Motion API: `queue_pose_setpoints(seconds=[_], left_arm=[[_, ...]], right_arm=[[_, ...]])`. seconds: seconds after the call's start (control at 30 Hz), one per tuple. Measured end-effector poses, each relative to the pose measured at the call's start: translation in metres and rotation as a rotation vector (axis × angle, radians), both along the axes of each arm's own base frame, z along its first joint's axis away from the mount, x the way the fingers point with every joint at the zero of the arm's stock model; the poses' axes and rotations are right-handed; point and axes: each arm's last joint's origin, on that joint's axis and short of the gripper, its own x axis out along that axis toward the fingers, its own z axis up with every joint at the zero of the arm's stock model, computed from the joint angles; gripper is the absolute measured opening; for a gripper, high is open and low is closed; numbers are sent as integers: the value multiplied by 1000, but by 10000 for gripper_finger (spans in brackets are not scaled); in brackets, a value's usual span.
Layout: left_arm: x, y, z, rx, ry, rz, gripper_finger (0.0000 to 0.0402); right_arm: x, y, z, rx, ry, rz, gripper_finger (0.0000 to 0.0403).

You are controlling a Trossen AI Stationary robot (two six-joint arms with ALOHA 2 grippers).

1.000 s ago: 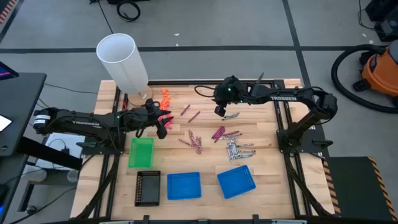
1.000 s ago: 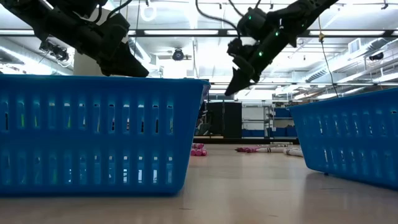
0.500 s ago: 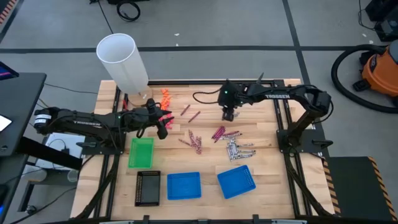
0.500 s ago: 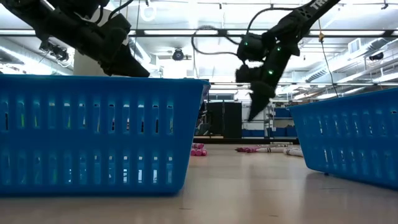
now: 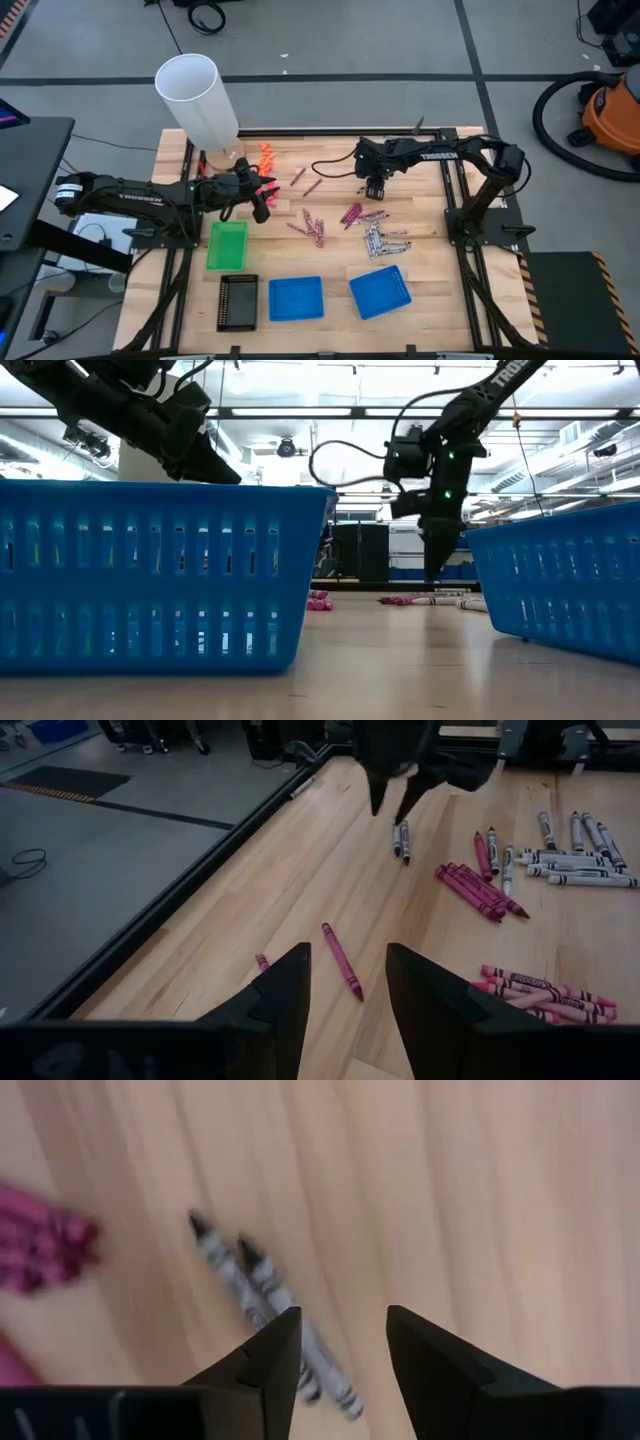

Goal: Sort crayons
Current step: Put the black crayon into the right blue basket

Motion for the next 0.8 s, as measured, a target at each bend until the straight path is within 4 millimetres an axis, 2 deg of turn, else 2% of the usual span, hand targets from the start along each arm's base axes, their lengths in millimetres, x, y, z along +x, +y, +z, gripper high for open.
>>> queue_pose_setpoints(seconds=[0.53,0.8], left_arm=[[0,-1,0,2,-3,-5,142],[0,-1,0,0,-5,-4,142]], right_arm=[[-14,-1,-23,25,10,-8,159],[-16,-2,-24,46,-1,-11,135]])
